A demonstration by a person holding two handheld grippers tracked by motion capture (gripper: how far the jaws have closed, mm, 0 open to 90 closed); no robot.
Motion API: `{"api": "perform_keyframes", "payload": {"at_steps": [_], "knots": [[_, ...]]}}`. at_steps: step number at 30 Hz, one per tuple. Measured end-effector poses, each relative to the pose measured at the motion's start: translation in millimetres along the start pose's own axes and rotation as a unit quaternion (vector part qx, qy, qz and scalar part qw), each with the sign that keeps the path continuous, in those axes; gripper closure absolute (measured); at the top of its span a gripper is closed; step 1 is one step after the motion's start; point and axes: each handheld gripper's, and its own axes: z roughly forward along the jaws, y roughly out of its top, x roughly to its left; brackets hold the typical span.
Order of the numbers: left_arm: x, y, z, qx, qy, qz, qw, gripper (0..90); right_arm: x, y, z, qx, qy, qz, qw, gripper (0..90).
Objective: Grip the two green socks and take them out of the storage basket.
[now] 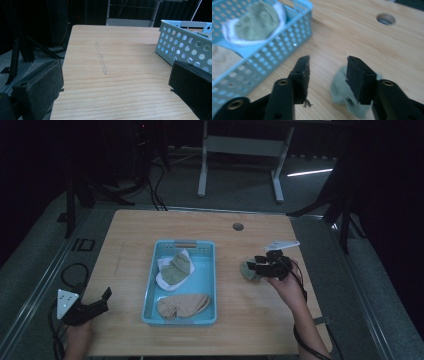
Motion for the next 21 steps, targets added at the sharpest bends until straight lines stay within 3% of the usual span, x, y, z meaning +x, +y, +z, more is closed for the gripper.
{"api": "perform_keyframes", "payload": {"at_steps": [9,21], "knots": [[0.4,0.0,-0.1,0.001,-0.002,-0.001,1.0000,0.0,25.0,20.4,15.6,-0.007,0.038,-0.019,0.9991,46.7],[1.7,0.0,-0.1,-0.002,-0.002,-0.006,1.0000,0.0,57.4,44.8,42.8,0.001,0.063,-0.041,0.9972,47.3]]}}
